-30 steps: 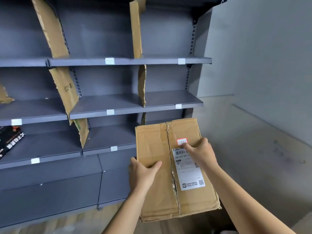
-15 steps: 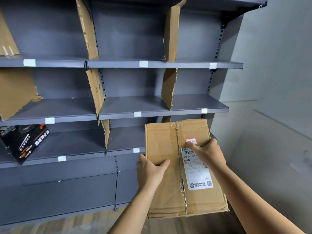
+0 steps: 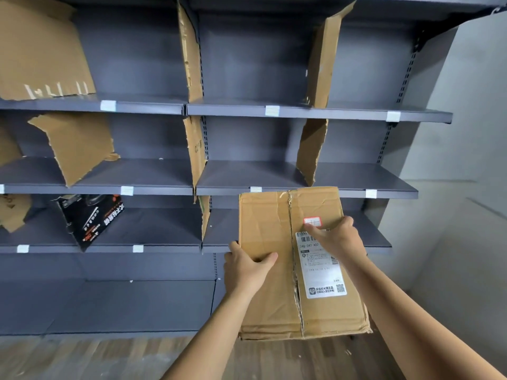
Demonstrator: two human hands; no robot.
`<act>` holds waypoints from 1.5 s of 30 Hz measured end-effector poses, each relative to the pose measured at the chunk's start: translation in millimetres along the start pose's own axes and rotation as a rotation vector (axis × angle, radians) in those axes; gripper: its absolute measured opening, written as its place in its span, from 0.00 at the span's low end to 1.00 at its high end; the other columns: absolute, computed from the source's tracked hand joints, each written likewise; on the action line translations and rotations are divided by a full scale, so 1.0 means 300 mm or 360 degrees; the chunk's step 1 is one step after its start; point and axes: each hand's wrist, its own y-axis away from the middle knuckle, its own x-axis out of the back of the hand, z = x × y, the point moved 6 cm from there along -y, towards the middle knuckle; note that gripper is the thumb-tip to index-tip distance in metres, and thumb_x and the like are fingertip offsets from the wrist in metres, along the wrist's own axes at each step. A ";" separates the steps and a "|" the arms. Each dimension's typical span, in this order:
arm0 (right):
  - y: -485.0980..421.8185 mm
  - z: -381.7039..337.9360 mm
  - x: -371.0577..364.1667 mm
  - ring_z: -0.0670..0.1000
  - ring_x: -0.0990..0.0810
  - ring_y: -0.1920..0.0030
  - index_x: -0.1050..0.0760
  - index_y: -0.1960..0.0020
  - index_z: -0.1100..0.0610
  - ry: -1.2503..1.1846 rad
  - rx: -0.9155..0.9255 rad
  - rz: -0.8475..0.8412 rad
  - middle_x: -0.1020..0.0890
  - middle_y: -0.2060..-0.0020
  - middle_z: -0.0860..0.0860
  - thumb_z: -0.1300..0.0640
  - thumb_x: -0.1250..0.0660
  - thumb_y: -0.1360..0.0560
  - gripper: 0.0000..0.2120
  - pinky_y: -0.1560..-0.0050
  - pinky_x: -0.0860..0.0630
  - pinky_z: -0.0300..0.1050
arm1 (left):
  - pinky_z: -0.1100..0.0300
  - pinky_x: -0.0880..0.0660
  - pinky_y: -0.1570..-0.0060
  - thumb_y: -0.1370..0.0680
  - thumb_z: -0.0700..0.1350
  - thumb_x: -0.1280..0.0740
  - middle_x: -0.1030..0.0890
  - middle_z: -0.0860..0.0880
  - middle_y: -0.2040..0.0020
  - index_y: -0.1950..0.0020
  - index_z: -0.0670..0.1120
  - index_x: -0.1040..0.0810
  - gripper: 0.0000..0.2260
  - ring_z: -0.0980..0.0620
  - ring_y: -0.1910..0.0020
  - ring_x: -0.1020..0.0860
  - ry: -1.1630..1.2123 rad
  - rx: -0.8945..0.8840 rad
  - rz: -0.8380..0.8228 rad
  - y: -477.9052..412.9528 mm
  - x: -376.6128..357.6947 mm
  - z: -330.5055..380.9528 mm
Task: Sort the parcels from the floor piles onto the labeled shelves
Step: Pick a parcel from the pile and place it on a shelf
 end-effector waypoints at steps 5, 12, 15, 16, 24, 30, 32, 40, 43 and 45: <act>-0.074 -0.056 -0.013 0.55 0.25 0.50 0.41 0.32 0.62 -0.0091 0.0090 -0.0158 0.25 0.47 0.53 0.37 0.28 0.31 0.41 0.51 0.24 0.52 | 0.46 0.26 0.38 0.30 0.59 0.26 0.30 0.46 0.30 0.27 0.44 0.38 0.39 0.43 0.34 0.28 0.0139 0.0051 -0.0016 -0.062 0.027 0.021; -0.188 -0.083 -0.019 0.54 0.24 0.49 0.39 0.34 0.60 -0.0451 0.0186 -0.0319 0.24 0.43 0.54 0.45 0.27 0.27 0.33 0.53 0.28 0.48 | 0.56 0.29 0.55 0.23 0.51 0.29 0.23 0.49 0.51 0.41 0.42 0.30 0.19 0.50 0.54 0.24 0.0511 0.0070 0.0245 -0.138 0.091 0.052; -0.250 -0.090 -0.046 0.55 0.24 0.43 0.37 0.31 0.59 -0.0500 0.0201 -0.0383 0.25 0.39 0.55 0.44 0.27 0.28 0.34 0.50 0.28 0.48 | 0.56 0.29 0.60 0.25 0.52 0.28 0.21 0.48 0.50 0.42 0.42 0.27 0.18 0.52 0.54 0.22 0.0527 0.0059 0.0265 -0.196 0.120 0.071; -0.267 -0.099 -0.054 0.55 0.24 0.42 0.36 0.31 0.59 -0.0516 0.0205 -0.0412 0.25 0.38 0.54 0.44 0.27 0.27 0.33 0.48 0.28 0.49 | 0.56 0.27 0.58 0.25 0.52 0.28 0.20 0.47 0.49 0.42 0.42 0.26 0.18 0.50 0.53 0.21 0.0526 0.0060 0.0254 -0.220 0.127 0.075; -0.450 -0.212 -0.148 0.51 0.27 0.45 0.35 0.26 0.54 -0.0636 0.0273 -0.0646 0.27 0.43 0.47 0.51 0.34 0.22 0.26 0.45 0.31 0.47 | 0.47 0.25 0.37 0.22 0.48 0.31 0.18 0.49 0.42 0.39 0.48 0.21 0.13 0.48 0.43 0.20 0.0706 -0.0040 -0.0002 -0.490 0.148 0.133; -0.650 -0.331 -0.219 0.56 0.24 0.37 0.28 0.30 0.50 -0.0680 0.0165 -0.0439 0.24 0.36 0.52 0.45 0.29 0.33 0.32 0.32 0.29 0.55 | 0.48 0.28 0.34 0.30 0.58 0.25 0.19 0.50 0.39 0.36 0.51 0.24 0.24 0.50 0.40 0.21 0.0930 -0.0147 -0.0270 -0.774 0.168 0.186; -0.713 -0.370 -0.250 0.55 0.21 0.41 0.25 0.33 0.50 -0.0673 0.0115 -0.0457 0.20 0.39 0.52 0.44 0.30 0.37 0.33 0.35 0.26 0.53 | 0.53 0.28 0.34 0.34 0.60 0.24 0.19 0.56 0.40 0.36 0.58 0.25 0.28 0.56 0.40 0.21 0.0840 -0.0337 -0.0627 -0.845 0.156 0.221; -0.857 -0.489 -0.379 0.53 0.18 0.55 0.19 0.54 0.58 -0.0848 0.0222 -0.0518 0.15 0.53 0.55 0.59 0.33 0.24 0.05 0.49 0.25 0.48 | 0.53 0.34 0.29 0.38 0.56 0.19 0.25 0.63 0.34 0.24 0.62 0.41 0.48 0.58 0.32 0.29 0.0220 -0.0527 -0.0860 -1.163 0.138 0.209; -0.892 -0.517 -0.425 0.55 0.17 0.45 0.21 0.41 0.59 -0.0971 0.0306 -0.0638 0.15 0.46 0.54 0.53 0.28 0.25 0.16 0.43 0.22 0.50 | 0.54 0.32 0.31 0.35 0.58 0.21 0.27 0.59 0.32 0.24 0.57 0.37 0.43 0.56 0.32 0.29 0.0195 -0.0537 -0.0563 -1.253 0.151 0.204; -0.907 -0.535 -0.451 0.51 0.18 0.41 0.24 0.35 0.55 -0.0890 0.0450 -0.0757 0.17 0.42 0.50 0.51 0.26 0.28 0.23 0.44 0.22 0.43 | 0.51 0.31 0.31 0.35 0.61 0.23 0.26 0.55 0.30 0.26 0.55 0.31 0.39 0.54 0.31 0.29 0.0215 -0.0546 -0.0364 -1.302 0.165 0.204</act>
